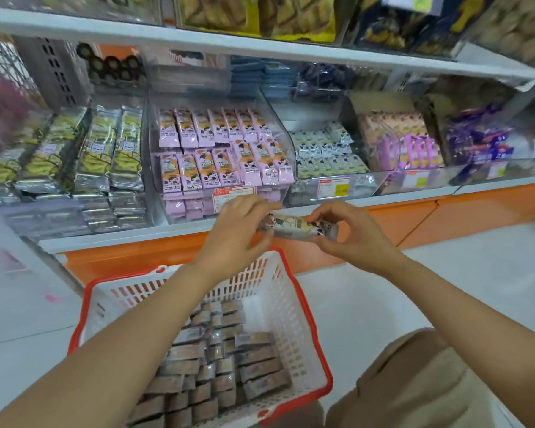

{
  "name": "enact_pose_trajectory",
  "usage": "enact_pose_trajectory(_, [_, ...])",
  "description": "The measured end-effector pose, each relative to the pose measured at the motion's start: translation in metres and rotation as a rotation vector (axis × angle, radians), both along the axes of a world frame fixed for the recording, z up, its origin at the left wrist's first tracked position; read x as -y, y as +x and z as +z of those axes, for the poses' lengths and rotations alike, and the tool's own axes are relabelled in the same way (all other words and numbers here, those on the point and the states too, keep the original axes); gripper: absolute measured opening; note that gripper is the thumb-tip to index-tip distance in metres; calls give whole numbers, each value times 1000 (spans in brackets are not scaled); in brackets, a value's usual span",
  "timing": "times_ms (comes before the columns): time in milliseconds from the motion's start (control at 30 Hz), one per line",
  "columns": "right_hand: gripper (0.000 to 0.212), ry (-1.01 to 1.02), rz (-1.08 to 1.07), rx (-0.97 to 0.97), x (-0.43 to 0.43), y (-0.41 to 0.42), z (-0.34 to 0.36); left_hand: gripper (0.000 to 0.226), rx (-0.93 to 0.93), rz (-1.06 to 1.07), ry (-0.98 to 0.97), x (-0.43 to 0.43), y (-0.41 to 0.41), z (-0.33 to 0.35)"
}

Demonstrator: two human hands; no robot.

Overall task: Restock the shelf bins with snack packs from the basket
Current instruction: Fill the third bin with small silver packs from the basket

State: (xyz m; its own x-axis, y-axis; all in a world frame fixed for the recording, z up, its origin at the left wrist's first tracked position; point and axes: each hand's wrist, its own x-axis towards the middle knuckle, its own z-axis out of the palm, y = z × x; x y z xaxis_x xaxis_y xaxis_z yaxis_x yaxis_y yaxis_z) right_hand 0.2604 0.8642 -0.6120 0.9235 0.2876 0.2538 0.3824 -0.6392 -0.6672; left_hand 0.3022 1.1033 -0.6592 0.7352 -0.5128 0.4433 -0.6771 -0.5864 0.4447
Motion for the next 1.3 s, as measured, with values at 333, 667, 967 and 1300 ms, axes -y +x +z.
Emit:
enact_pose_trajectory(333, [20,62,-573,236,72,99,20,90,209,383,422,13,28,-15])
enact_pose_trajectory(667, [26,-344,-689,197,81,230,3,79,426,481,437,16,49,-39])
enact_pose_trajectory(967, [40,-519,-713,-31,80,257,-14,86,428,477,453,16,52,-41])
enact_pose_trajectory(1300, [17,-204,-415,273,40,174,4,90,409,496,413,19,29,-45])
